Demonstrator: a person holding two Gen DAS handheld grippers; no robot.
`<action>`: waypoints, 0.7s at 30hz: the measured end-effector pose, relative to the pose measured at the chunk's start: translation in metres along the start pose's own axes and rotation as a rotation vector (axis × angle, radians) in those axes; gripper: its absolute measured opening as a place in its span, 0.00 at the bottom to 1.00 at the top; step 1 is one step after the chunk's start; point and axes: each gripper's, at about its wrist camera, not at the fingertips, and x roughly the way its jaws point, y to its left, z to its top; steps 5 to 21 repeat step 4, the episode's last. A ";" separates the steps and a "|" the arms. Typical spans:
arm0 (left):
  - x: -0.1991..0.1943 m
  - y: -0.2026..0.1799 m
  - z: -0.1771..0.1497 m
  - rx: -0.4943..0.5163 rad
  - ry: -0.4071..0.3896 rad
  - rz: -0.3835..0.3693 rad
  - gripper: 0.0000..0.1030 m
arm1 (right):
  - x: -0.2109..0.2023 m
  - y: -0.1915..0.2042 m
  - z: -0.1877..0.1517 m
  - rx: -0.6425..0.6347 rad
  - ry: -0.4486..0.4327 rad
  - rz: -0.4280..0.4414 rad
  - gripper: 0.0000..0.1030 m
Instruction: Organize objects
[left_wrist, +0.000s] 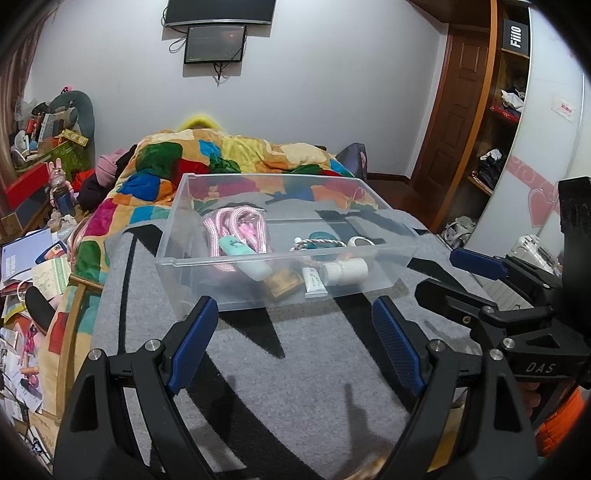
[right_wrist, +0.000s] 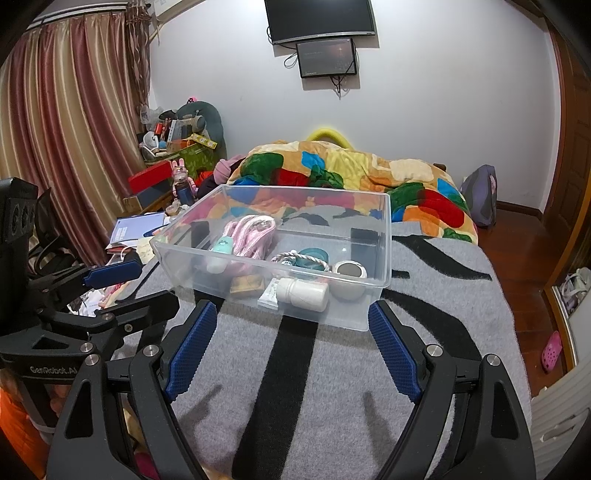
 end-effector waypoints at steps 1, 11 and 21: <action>-0.001 -0.001 0.000 0.003 -0.003 0.000 0.83 | 0.000 0.000 0.000 0.000 0.000 0.000 0.80; -0.002 -0.002 0.001 0.004 -0.005 0.000 0.83 | 0.001 0.000 -0.002 0.001 0.005 0.001 0.80; -0.002 -0.002 0.001 0.004 -0.005 0.000 0.83 | 0.001 0.000 -0.002 0.001 0.005 0.001 0.80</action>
